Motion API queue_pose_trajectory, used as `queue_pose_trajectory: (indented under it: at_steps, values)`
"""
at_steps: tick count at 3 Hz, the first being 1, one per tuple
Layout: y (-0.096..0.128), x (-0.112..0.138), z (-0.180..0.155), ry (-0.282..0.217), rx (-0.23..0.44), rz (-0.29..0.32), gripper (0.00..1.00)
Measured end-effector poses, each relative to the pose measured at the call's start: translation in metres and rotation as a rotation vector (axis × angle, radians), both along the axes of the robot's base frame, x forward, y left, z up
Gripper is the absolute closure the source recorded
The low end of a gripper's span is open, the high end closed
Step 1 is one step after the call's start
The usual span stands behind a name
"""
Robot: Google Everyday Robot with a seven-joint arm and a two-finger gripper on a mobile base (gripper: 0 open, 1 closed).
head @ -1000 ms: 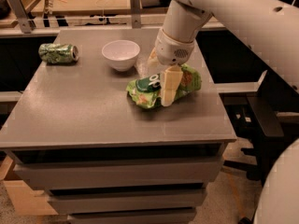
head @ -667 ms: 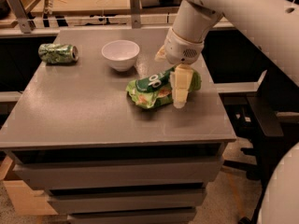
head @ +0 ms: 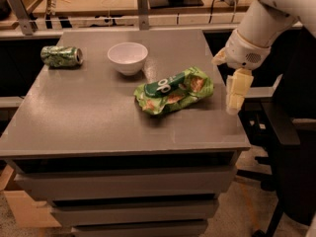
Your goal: Pick green rice chip bag from white bowl and place on counter
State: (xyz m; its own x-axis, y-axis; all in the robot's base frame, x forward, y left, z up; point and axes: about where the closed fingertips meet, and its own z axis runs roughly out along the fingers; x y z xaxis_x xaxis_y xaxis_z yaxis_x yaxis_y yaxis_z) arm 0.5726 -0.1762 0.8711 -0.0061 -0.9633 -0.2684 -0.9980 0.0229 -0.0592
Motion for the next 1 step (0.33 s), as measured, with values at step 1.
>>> queue_pose_trajectory:
  at_steps: [1]
  values:
    - [-0.0339, -0.0117, 0.0213, -0.062, -0.027, -0.075, 0.00]
